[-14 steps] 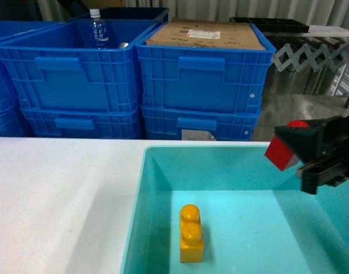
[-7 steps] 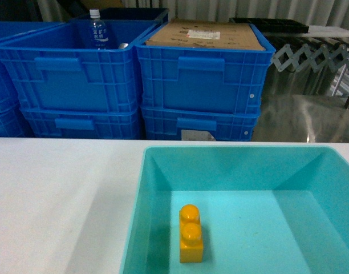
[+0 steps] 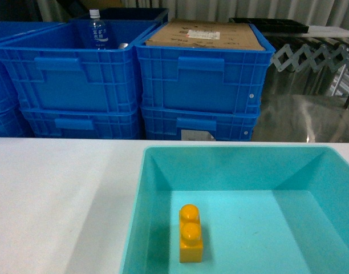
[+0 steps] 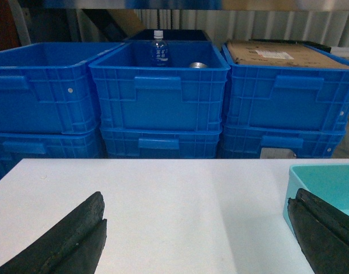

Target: Pick red block from blue box to shelf

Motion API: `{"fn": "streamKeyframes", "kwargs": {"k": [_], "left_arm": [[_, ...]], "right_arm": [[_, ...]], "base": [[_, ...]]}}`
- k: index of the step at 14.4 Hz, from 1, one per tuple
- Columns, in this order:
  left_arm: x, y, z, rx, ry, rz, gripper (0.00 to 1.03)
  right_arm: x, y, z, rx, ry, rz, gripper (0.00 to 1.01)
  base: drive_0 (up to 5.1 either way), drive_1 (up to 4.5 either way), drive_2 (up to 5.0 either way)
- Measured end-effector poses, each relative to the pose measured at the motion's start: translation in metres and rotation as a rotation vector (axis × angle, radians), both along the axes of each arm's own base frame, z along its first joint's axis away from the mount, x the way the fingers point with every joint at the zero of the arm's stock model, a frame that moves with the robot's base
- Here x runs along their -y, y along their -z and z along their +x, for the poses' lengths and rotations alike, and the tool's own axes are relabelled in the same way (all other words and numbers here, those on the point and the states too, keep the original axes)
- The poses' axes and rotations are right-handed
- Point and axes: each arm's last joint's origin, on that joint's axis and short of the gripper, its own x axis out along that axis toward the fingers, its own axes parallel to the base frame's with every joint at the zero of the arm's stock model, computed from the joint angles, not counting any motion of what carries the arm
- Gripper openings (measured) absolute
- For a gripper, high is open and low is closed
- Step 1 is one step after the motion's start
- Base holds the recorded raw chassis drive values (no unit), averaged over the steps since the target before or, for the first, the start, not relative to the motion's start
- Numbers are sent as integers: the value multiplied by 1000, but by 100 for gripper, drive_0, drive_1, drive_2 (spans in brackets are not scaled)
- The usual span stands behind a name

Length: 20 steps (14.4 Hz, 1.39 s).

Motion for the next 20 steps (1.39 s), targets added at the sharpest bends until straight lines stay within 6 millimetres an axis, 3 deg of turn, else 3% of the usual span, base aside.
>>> {"fn": "streamKeyframes", "kwargs": {"k": [2,5,11,15,20], "left_arm": [[0,0,0,0,0,0,98],[0,0,0,0,0,0,98],[0,0,0,0,0,0,98],[0,0,0,0,0,0,98],[0,0,0,0,0,0,98]], "right_arm": [[-5,10,-24,-37,10,35,23],[-3,22,-37,-93,25,57,23],[6,20,-29,-143,32,36,23],[18,35,-19,-391,10,89,23],[17,25,-19,-299,13,56,23]], "base": [[0,0,0],[0,0,0],[0,0,0],[0,0,0],[0,0,0]]}}
